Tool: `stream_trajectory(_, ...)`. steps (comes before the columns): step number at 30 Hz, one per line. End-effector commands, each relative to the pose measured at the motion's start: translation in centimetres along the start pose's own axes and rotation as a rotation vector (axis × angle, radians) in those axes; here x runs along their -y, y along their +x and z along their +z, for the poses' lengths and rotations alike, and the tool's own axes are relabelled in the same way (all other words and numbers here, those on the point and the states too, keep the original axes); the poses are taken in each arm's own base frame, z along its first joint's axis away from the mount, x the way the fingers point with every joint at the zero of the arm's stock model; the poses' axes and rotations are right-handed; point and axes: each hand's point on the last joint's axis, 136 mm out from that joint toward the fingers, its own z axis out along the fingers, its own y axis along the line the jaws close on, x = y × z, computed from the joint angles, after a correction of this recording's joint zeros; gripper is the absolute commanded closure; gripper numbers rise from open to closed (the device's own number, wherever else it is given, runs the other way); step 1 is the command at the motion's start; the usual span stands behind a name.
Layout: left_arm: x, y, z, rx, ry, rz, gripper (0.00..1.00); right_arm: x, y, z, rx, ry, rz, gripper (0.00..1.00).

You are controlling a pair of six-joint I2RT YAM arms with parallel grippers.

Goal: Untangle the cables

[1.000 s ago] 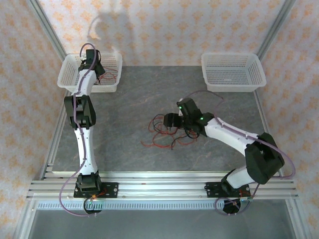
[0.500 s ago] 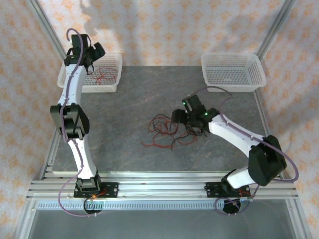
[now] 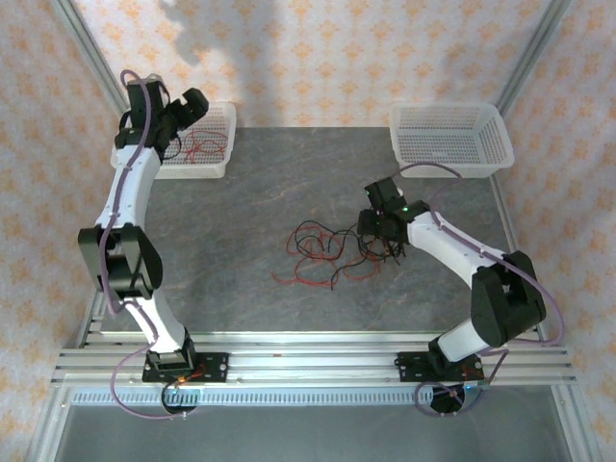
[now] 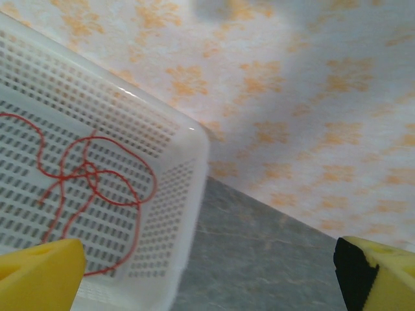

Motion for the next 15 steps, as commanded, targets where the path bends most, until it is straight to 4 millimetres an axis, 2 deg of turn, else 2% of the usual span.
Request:
stream_trajectory(1,4.7,-2.2,-4.3,0.093,0.234,-0.037,0.01,1.3,0.0,-0.6,0.0,0.063,-0.027,0.3)
stream_trajectory(4,5.6,-0.7,-6.0,0.087,0.331,-0.098,0.01,1.5,0.8,-0.7,-0.022,0.054,-0.029,0.35)
stream_trajectory(7,5.2,0.6,-7.6,0.092,0.351,-0.123,0.01,1.0,1.4,-0.8,-0.045,0.018,-0.043,0.43)
stream_trajectory(11,3.4,2.2,-9.1,0.104,0.281,-0.13,0.02,-1.5,1.3,-0.6,-0.063,-0.106,-0.019,0.46)
stream_trajectory(15,1.4,3.5,-10.4,0.125,0.197,-0.117,0.03,-4.5,1.1,0.5,-0.084,-0.242,0.093,0.42)
